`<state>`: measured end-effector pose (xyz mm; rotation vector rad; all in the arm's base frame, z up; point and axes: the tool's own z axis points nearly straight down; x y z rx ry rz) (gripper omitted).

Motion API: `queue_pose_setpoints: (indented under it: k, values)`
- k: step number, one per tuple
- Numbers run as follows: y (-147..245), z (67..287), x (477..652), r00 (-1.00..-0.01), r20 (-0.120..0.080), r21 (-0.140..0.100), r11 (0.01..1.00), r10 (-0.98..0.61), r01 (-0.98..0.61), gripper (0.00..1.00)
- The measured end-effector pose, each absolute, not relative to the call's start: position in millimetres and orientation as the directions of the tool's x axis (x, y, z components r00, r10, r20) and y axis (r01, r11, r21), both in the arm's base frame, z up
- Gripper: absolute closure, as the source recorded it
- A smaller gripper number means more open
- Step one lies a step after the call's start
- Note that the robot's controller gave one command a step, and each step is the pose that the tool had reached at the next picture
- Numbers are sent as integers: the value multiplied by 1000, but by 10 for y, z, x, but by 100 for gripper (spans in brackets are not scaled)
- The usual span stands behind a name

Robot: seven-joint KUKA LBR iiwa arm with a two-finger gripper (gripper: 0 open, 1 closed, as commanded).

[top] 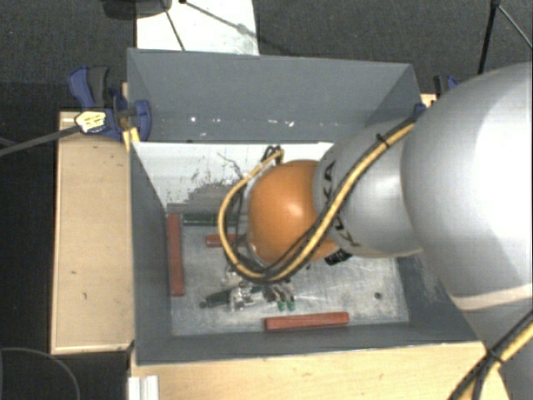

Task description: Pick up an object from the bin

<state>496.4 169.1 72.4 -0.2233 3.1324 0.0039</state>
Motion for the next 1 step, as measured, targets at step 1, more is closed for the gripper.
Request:
queue_pose_setpoints:
  k: [1]
  values:
    - [1739, 2531, 4848, -972, -11, 1, 972, -235, -235, 100]
